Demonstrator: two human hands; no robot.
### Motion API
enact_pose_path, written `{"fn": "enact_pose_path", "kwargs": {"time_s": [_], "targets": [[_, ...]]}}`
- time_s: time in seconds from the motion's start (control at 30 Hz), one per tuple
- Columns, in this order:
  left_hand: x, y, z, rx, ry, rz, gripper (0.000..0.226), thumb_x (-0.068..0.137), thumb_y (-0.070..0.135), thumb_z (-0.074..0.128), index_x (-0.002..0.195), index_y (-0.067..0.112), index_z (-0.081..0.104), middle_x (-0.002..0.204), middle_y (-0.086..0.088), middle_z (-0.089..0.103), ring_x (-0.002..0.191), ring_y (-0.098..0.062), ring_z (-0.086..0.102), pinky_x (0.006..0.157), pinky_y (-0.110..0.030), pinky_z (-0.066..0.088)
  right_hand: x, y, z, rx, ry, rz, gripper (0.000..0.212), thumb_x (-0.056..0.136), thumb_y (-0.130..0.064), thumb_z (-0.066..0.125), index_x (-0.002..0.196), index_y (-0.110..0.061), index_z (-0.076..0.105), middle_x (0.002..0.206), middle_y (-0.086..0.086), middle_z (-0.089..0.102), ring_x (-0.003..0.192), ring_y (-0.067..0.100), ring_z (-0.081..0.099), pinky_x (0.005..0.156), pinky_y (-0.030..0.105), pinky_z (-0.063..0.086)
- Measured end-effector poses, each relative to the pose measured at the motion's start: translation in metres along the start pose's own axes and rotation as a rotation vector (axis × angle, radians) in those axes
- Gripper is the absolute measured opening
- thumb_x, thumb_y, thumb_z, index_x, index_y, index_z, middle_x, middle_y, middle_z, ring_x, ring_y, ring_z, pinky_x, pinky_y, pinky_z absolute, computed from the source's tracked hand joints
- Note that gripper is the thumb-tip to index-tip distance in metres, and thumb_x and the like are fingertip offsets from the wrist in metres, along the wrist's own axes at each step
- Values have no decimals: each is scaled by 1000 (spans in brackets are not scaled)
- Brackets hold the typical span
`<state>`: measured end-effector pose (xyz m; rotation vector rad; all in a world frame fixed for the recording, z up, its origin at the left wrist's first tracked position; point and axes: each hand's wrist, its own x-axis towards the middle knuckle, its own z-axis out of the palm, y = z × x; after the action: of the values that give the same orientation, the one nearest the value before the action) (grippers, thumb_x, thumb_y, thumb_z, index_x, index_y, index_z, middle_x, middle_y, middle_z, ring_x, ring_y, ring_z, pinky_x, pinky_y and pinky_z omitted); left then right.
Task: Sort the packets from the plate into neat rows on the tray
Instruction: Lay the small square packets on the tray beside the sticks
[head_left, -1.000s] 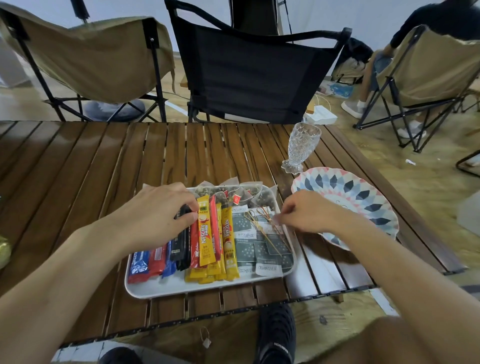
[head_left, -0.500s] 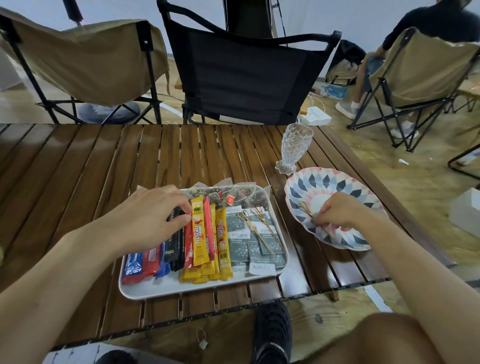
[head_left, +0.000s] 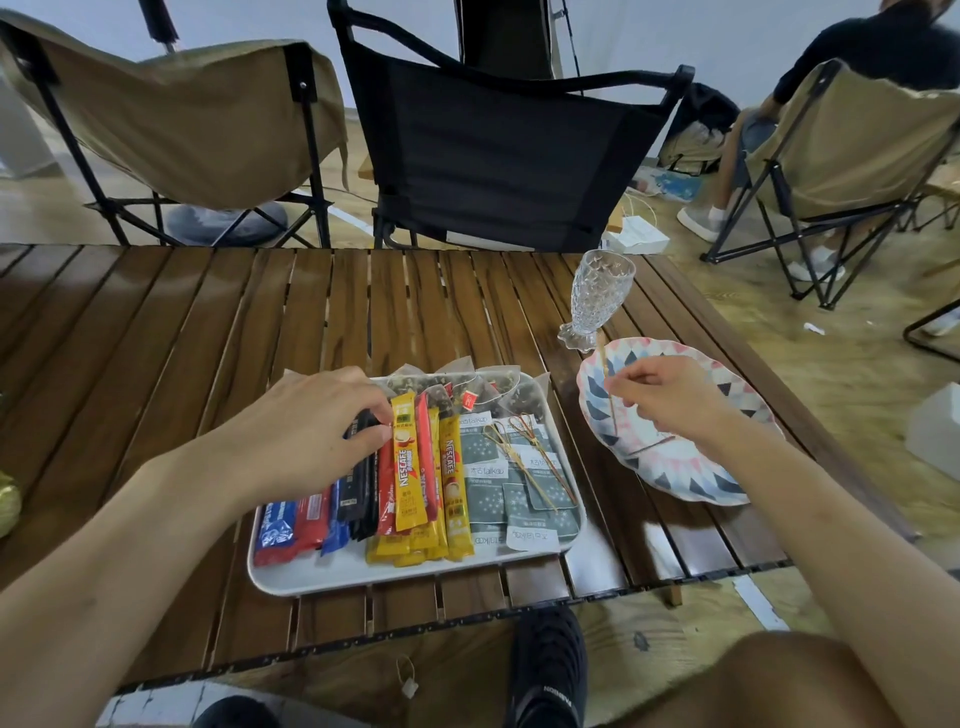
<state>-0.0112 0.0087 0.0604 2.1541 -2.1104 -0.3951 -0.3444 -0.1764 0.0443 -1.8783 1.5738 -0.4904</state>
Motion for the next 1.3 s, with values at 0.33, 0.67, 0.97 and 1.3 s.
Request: {"fn": "enact_pose_path", "kwargs": {"time_s": [0.33,0.67,0.97,1.3], "targets": [[2,-1,2,-8,-9,8,36,102,55,52,132,37,62,136,13,56,110,-4,57,92,-25,49,-48,-66,63,-383,-423,-129,18,86,-34,79,92,-17,83,82,-1,77,77,10,72,69,25,57],[2,-1,2,-1,-10,9,36,102,54,52,132,37,62,136,14,57,112,-3,57,98,-27,49,-52,-65,95,-614,-323,-147,22,85,-41,72,84,-19,71,80,-2,67,85,21,69,77,36,61],[2,-2,3,14,5,14,35,103,53,52,133,38,62,138,14,57,116,-1,54,104,-30,47,-35,-63,54,-558,-278,-119,27,95,-41,68,86,-17,79,81,3,75,73,15,70,68,27,55],[-1,0,2,11,3,1,36,103,53,52,134,37,61,143,13,56,118,0,52,108,-32,44,0,48,-17,-3,-172,587,25,93,-26,76,101,-4,64,61,6,60,48,15,51,42,21,43]]}}
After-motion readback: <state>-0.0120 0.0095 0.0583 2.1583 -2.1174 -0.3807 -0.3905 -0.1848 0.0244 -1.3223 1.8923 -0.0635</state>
